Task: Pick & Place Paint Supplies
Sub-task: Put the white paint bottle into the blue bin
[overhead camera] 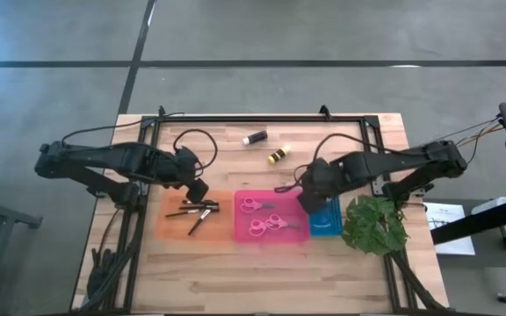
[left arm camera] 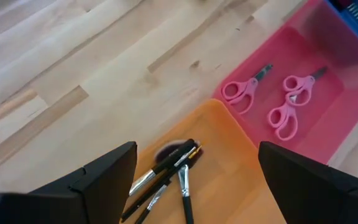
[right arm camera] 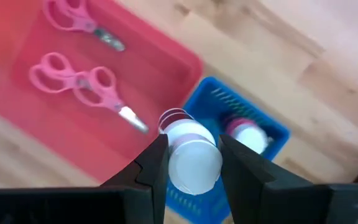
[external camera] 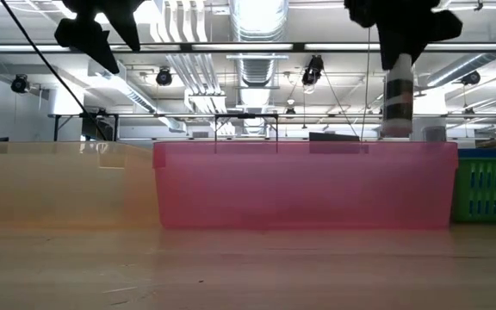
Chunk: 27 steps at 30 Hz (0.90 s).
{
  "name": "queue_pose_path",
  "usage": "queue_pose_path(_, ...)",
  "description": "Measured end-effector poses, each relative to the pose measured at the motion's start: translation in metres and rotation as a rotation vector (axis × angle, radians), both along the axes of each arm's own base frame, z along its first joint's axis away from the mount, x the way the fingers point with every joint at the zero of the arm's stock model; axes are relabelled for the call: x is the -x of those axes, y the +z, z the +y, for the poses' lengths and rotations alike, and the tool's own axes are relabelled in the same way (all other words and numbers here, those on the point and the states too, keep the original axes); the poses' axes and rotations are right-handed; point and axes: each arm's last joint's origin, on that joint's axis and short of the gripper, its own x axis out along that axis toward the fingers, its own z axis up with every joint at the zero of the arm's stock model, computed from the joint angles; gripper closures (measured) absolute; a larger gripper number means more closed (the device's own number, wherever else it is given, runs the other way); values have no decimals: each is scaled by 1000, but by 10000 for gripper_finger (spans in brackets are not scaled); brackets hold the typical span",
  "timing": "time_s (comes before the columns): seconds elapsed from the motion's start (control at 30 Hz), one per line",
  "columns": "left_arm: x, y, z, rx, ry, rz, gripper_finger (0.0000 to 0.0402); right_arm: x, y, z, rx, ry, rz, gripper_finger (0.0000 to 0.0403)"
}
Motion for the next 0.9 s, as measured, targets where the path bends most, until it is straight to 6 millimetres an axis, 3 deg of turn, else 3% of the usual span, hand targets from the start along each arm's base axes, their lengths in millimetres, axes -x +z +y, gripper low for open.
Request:
queue_pose_path(0.3, -1, 0, 0, 18, 15, -16, 55, 6, -21, -16, 2, 51, 89, 296)
queue_pose_path(0.9, -5, 2, -1, 35, 36, -69, 55, 4, -67, -16, 12, 68, 76, 296)
